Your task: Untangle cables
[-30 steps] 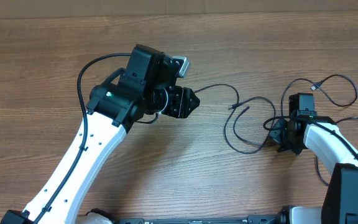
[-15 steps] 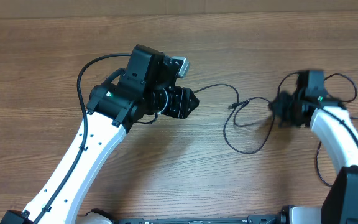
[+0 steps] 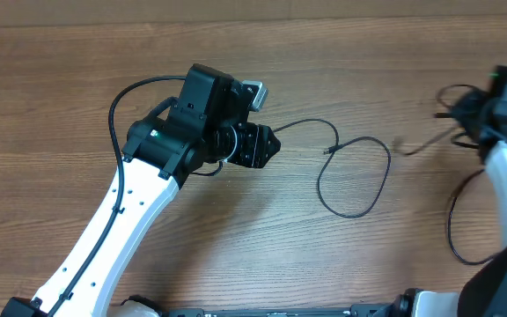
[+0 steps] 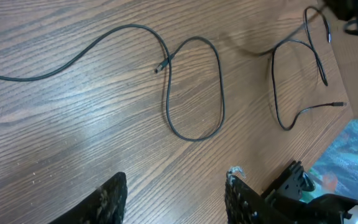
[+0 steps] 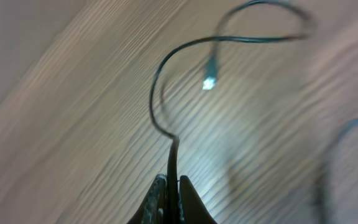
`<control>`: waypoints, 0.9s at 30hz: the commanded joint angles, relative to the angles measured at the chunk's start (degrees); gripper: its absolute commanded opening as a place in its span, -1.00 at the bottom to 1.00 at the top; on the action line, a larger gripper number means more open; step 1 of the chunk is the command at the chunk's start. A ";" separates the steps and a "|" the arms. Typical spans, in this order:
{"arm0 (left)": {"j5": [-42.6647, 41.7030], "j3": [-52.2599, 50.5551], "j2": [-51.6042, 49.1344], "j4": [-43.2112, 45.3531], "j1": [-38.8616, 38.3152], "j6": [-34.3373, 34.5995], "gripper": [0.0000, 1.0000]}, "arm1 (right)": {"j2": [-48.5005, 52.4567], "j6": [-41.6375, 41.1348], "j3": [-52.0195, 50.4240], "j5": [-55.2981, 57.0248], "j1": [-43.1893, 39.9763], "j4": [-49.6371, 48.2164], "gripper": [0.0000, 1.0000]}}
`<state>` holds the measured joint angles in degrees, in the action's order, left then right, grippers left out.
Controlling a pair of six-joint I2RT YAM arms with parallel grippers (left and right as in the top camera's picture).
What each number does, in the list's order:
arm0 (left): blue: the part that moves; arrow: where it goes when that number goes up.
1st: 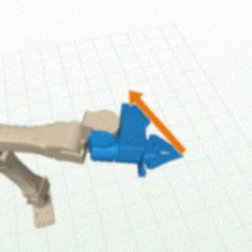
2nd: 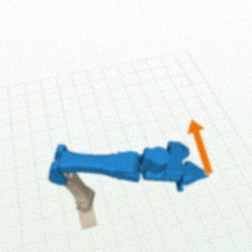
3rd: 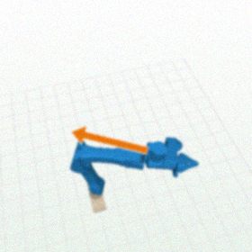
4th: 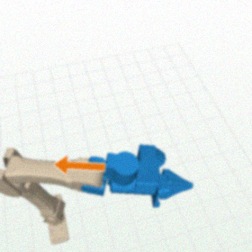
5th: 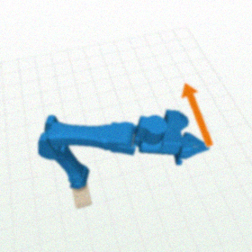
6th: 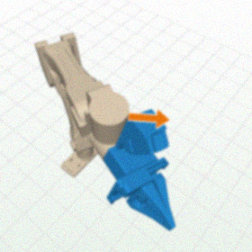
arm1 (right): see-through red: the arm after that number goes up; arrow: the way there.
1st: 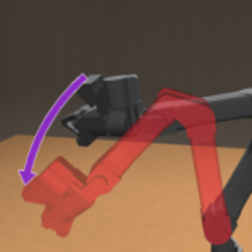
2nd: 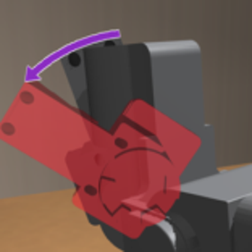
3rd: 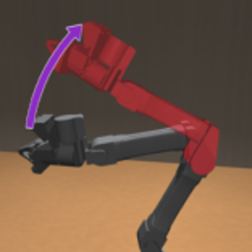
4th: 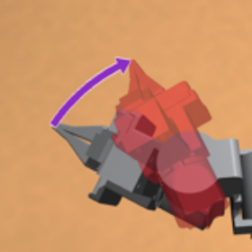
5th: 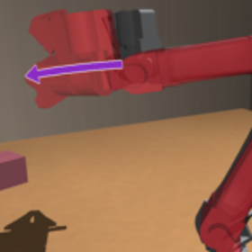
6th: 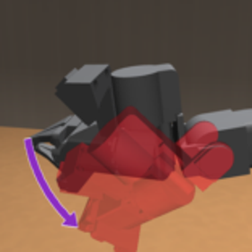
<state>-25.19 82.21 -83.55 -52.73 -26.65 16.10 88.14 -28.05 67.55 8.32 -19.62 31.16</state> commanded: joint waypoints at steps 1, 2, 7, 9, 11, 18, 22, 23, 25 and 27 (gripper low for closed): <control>0.33 0.00 -0.02 0.04 -0.37 -0.68 0.01 | -1.01 0.66 1.05 2.75 -7.45 -2.40 -0.93; 0.31 0.00 -0.02 0.04 -0.37 -0.68 0.01 | -1.01 1.79 1.05 2.01 -9.35 -3.37 -0.93; 0.28 0.00 -0.02 0.09 -0.37 -0.11 0.01 | -0.28 9.05 1.05 1.11 -19.32 -9.75 -0.93; 0.26 0.00 -0.02 0.09 -0.39 1.03 0.01 | 0.70 9.07 1.05 1.09 -22.64 -11.76 -0.93; 0.11 0.00 -0.02 0.07 -0.39 1.97 0.02 | 1.70 9.07 1.05 1.11 -25.38 -13.27 -0.93; 0.09 0.00 -0.02 -0.09 -0.39 2.38 0.02 | 3.85 11.26 1.05 1.09 -33.79 -18.45 -0.91; 0.09 0.00 -0.02 -0.94 -0.39 2.38 0.01 | 3.85 11.19 1.22 1.05 -37.51 -19.34 -0.81; 0.09 0.00 -0.02 -1.07 -0.39 2.38 0.01 | 3.85 11.19 1.22 1.07 -37.90 -19.34 -0.26; 0.09 0.00 -0.02 -1.16 -0.39 2.36 0.01 | 3.82 11.19 1.22 1.09 -38.16 -19.82 1.00; 0.09 0.00 0.00 -1.18 -0.39 2.32 0.00 | 3.69 9.62 1.49 0.33 -38.16 -19.74 1.00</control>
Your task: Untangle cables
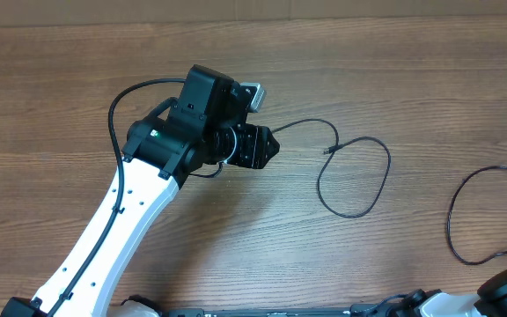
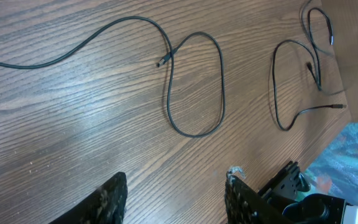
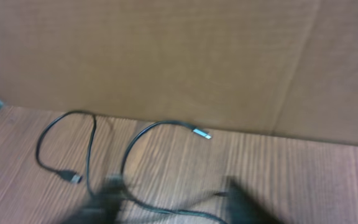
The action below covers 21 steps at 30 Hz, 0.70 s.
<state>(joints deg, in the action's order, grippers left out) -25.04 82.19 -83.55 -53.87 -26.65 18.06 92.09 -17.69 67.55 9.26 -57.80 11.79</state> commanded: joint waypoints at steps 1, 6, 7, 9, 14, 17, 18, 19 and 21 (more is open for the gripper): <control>-0.04 0.02 0.09 -0.04 -0.39 0.09 0.00 | -0.42 -0.63 1.77 -2.75 0.04 0.00 1.00; 0.22 0.02 1.55 0.98 -0.37 -1.40 -0.06 | -2.12 -0.28 3.04 -24.44 1.68 1.53 1.00; 0.46 0.02 2.23 1.40 -0.39 -1.40 -0.06 | -2.67 -0.31 3.04 -28.57 2.34 1.57 1.00; 1.53 0.02 3.80 1.97 -0.39 -1.40 -0.05 | -3.54 -1.05 3.04 -33.09 3.93 2.12 1.00; 3.17 0.02 8.39 1.70 -0.39 -1.40 -0.03 | -4.83 -3.28 3.04 -33.29 9.29 8.31 1.00; 3.23 0.02 10.73 0.96 -0.37 -1.40 -0.03 | -4.83 -3.87 3.02 -33.35 13.75 14.53 1.00; 3.23 0.02 11.45 0.74 -0.39 -1.40 -0.03 | -4.83 -3.98 2.99 -33.33 15.47 16.98 1.00; 3.37 0.02 12.13 0.50 -0.39 -1.38 -0.03 | -4.83 -3.98 2.95 -33.31 17.05 19.02 1.00; 3.43 0.02 13.22 -0.11 -0.39 -1.38 -0.03 | -4.81 -4.46 2.91 -32.35 20.85 23.91 1.00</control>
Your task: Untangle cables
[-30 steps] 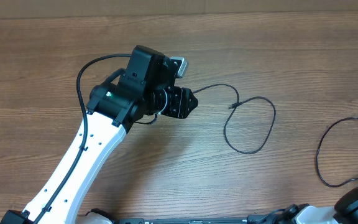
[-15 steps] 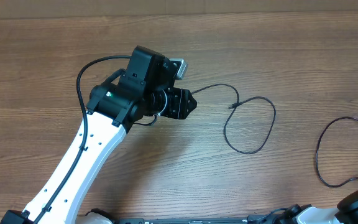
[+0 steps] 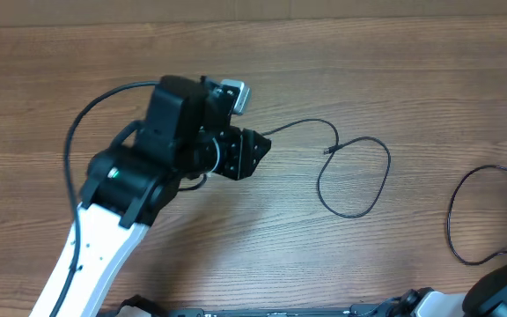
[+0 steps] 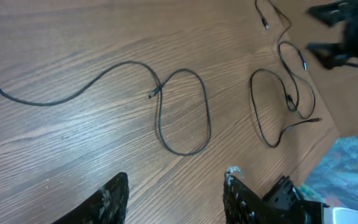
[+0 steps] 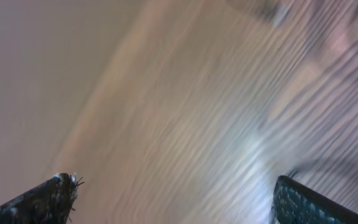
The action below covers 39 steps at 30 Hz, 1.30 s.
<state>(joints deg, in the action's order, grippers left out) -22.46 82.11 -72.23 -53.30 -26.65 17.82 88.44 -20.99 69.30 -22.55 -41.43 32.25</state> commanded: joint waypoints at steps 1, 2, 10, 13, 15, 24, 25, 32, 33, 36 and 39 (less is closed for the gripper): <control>0.83 0.11 2.40 -1.01 -0.39 -1.11 -0.03 | -1.16 -1.75 1.16 1.16 6.58 6.14 1.00; 0.83 0.11 2.91 -1.53 -0.39 -1.11 -0.04 | -1.16 -1.73 1.05 2.51 8.76 8.55 0.99; 0.83 0.11 5.81 -4.85 -0.37 -1.16 -0.04 | -0.98 -1.75 -4.24 9.97 27.78 15.13 1.00; 0.83 0.11 6.49 -5.79 -0.37 -1.36 -0.03 | 0.02 -1.79 -6.67 12.70 34.97 14.62 1.00; 0.83 0.11 6.91 -6.38 -0.39 -1.60 -0.03 | 1.36 -3.50 -7.80 16.59 39.30 14.69 1.00; 0.72 0.11 7.13 -6.54 -0.39 -1.53 0.00 | 6.62 -10.27 -9.20 20.85 52.63 12.61 1.00; 0.37 0.11 7.13 -6.54 -0.39 -1.55 -0.01 | 7.50 -11.06 -9.20 21.53 53.79 12.35 0.99; 0.39 0.11 7.13 -6.91 -0.39 -1.55 0.00 | 13.66 -13.40 -9.20 21.90 59.01 9.75 0.48; 0.42 0.11 7.13 -6.91 -0.39 -1.55 0.00 | 14.25 -13.62 -9.20 21.86 59.41 9.46 0.32; 0.42 0.11 7.13 -6.88 -0.39 -1.55 0.00 | 15.21 -13.77 -9.20 21.88 60.52 8.26 -0.62; 0.44 0.11 7.13 -6.88 -0.37 -1.55 0.00 | 15.19 -13.75 -9.18 22.10 60.70 6.84 -0.93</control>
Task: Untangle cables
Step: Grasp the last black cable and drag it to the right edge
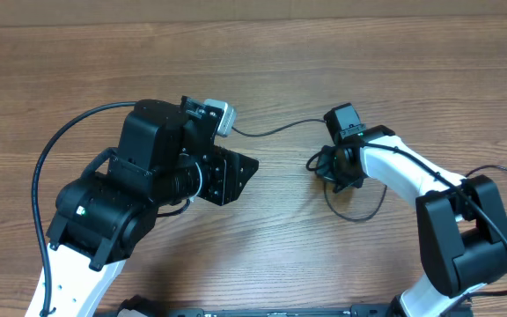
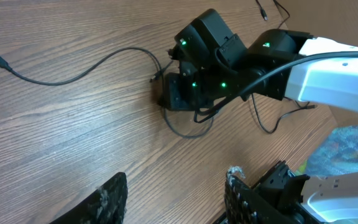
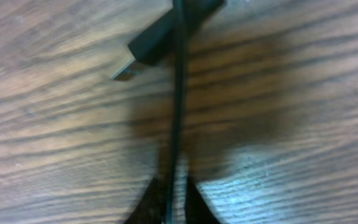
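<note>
A thin black cable [image 1: 275,130] runs from beside my left arm toward the table's middle, where it curls into a loop [image 1: 356,214]. My right gripper [image 3: 174,200] is down on the wood at that loop, jaws closed on the cable [image 3: 178,106] just below its plug [image 3: 143,46]. The left wrist view shows the same cable [image 2: 73,76], its far plug and the right arm [image 2: 210,56] over the loop. A second black cable [image 1: 498,173] lies at the right edge. My left gripper [image 2: 176,199] hovers open and empty, well short of the loop.
The wooden table [image 1: 262,255] ends at a cardboard wall along the back. The second cable's loop [image 2: 272,124] lies beyond the right arm in the left wrist view. A blue patterned thing [image 2: 347,146] lies off the table's right side.
My right gripper was open at the table's far right edge; now it is at the middle loop, shut on the cable by its plug. My left arm is slightly farther left.
First my right gripper was shut on the second cable at the far right. Then that cable lay free at the right edge and the gripper was open. Now it grips the middle cable at its loop. My left gripper stayed open and shifted left.
</note>
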`<control>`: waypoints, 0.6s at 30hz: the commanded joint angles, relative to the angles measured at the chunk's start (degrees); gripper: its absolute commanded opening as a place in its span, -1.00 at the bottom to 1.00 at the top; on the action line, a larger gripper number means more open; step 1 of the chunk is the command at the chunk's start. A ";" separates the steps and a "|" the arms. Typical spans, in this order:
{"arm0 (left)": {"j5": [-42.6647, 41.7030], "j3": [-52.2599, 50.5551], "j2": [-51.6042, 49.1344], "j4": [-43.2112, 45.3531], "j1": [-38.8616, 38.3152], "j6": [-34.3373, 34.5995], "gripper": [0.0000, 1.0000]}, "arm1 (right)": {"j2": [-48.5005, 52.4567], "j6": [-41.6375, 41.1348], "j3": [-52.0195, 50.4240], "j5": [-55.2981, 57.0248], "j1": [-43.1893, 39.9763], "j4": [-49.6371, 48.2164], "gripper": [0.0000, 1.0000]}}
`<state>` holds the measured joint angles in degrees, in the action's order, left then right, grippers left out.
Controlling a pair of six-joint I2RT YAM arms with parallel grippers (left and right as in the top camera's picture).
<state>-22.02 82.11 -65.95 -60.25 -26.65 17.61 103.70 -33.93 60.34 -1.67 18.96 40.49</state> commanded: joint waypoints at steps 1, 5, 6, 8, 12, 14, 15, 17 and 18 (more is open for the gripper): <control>0.00 0.11 0.85 0.07 -0.37 -1.36 0.00 | -0.07 -0.81 -0.13 1.57 0.26 -2.16 -0.93; 0.17 0.11 0.85 -0.37 -0.37 -1.38 0.01 | -0.07 -0.48 2.64 7.34 -1.73 -2.62 -0.93; 0.46 0.11 0.85 -0.59 -0.37 -1.36 0.01 | -0.07 -0.04 4.02 8.74 -2.71 -2.56 -0.93; 1.31 0.11 0.83 -0.85 -0.37 -1.33 0.01 | -0.09 1.66 6.95 10.03 -5.25 -2.54 -0.93; 1.68 0.11 0.83 -0.81 -0.37 -1.33 0.02 | -0.07 2.91 13.18 10.69 -12.28 -2.69 -0.92; 1.68 0.11 0.83 -0.79 -0.37 -1.33 0.06 | -0.07 2.91 15.91 10.64 -16.46 -2.86 -0.93; 1.68 0.11 0.83 -0.79 -0.37 -1.33 0.06 | -0.07 2.93 17.42 10.67 -19.28 -3.19 -0.93; 1.68 0.11 0.81 -0.76 -0.37 -1.31 0.07 | -0.07 3.10 19.41 10.67 -23.80 -3.45 -0.93; 1.68 0.11 0.81 -0.74 -0.37 -1.31 0.09 | -0.07 4.13 20.37 10.67 -26.49 -3.82 -0.93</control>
<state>-20.95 82.11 -65.93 -61.12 -26.65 17.54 103.74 -31.53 77.41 6.81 -0.71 37.08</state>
